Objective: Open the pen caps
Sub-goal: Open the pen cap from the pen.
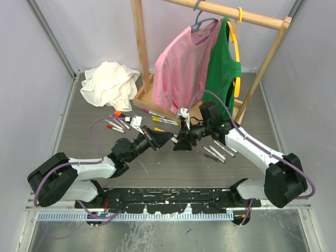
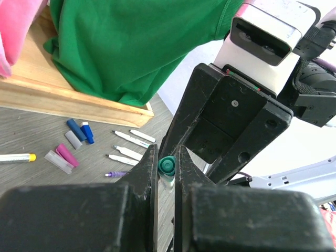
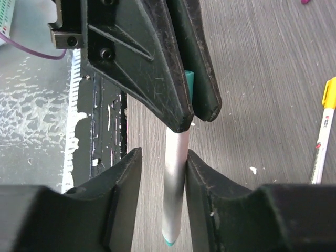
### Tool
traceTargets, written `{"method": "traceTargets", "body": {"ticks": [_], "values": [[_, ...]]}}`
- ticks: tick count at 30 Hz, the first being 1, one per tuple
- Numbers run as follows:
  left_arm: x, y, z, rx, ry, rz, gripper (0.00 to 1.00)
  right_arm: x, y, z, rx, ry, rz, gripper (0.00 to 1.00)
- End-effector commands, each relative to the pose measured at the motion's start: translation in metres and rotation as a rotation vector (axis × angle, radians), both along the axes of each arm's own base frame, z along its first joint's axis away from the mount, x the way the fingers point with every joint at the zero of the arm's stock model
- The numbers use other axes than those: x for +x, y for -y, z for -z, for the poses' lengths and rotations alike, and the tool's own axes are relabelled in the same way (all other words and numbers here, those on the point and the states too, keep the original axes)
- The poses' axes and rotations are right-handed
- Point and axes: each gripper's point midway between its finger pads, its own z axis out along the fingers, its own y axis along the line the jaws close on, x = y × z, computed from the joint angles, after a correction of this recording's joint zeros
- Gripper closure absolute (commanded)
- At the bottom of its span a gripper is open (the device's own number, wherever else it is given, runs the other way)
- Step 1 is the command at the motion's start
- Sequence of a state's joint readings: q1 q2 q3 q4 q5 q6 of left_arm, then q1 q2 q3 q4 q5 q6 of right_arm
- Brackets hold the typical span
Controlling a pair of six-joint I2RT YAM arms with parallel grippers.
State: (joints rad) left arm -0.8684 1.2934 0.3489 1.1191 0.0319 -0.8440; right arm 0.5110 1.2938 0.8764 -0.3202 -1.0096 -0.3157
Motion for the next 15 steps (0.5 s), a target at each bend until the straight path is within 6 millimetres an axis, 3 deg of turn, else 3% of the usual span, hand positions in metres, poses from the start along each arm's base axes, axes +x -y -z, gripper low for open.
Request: {"method": "traceTargets", "body": {"ticks": [1, 4, 6, 15], "values": [[0.003, 0.000, -0.032, -0.075, 0.091, -0.012, 1.00, 0.005, -0.004, -0.006, -0.001, 0.051, 0.002, 0.65], [0.007, -0.006, -0.032, -0.075, 0.093, -0.045, 1.00, 0.005, -0.003, -0.007, -0.004, 0.064, -0.006, 0.88], [0.017, -0.016, -0.032, -0.077, 0.090, -0.084, 1.00, 0.004, -0.003, -0.007, -0.007, 0.070, -0.014, 0.97], [0.087, -0.125, -0.117, -0.243, 0.186, -0.416, 1.00, 0.006, -0.002, 0.013, -0.067, 0.012, -0.028, 0.99]]}}
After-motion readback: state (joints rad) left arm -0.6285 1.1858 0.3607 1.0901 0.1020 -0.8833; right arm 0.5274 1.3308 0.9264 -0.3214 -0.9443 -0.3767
